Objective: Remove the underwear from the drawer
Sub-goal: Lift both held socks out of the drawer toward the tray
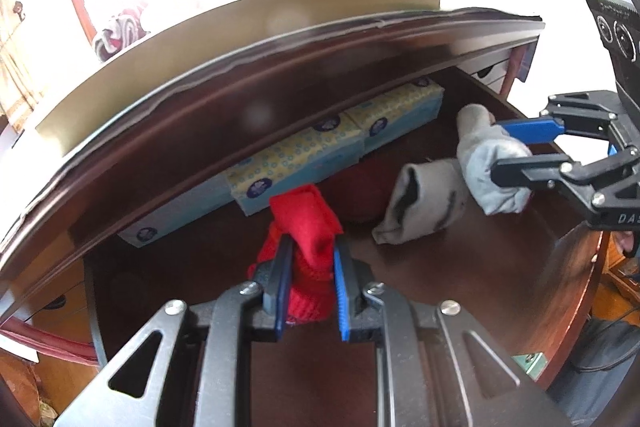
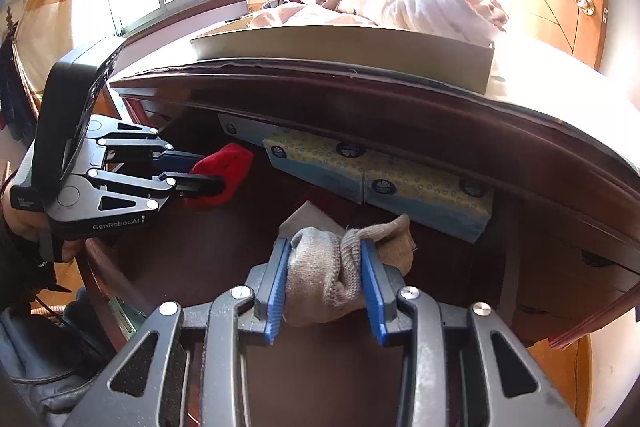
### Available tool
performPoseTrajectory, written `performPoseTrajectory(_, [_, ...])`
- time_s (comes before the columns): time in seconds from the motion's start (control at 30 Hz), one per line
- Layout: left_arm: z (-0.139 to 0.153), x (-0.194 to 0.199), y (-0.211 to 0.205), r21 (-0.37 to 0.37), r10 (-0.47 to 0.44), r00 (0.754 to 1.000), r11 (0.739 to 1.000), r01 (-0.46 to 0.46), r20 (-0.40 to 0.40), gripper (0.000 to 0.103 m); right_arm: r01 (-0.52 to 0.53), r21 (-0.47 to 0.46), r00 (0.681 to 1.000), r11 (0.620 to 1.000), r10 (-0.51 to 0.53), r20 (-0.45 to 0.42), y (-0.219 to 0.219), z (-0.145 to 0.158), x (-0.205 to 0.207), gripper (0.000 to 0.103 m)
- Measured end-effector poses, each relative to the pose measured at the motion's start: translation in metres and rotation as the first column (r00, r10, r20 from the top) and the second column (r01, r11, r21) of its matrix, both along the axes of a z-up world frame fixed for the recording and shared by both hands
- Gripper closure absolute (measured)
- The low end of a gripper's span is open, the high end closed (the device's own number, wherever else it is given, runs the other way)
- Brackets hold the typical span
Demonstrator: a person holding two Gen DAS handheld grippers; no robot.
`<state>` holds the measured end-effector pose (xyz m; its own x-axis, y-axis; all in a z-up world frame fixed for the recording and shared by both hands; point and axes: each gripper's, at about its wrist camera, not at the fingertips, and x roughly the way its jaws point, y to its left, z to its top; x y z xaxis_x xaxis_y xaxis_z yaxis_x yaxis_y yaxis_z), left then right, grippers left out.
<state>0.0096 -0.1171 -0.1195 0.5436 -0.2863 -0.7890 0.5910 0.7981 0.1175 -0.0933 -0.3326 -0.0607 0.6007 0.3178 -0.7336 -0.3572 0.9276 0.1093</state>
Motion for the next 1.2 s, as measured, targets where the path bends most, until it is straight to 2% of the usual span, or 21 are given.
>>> performPoseTrajectory(0.27, [0.000, -0.003, -0.003, -0.006, 0.006, 1.000, 1.000, -0.006, 0.003, 0.087, 0.005, 0.021, 1.000, 1.000, -0.006, 0.019, 0.000, -0.001, 0.002, 0.066])
performPoseTrajectory(0.53, [0.003, -0.005, 0.008, -0.069, 0.029, 0.999, 0.997, -0.028, 0.015, 0.087, 0.019, 0.051, 0.998, 0.999, -0.022, 0.052, -0.004, 0.001, -0.001, 0.066])
performPoseTrajectory(1.2, [0.016, -0.017, 0.026, -0.167, 0.043, 0.995, 0.986, -0.027, 0.093, 0.087, 0.018, 0.083, 0.991, 0.996, -0.029, 0.134, -0.005, 0.006, -0.009, 0.066])
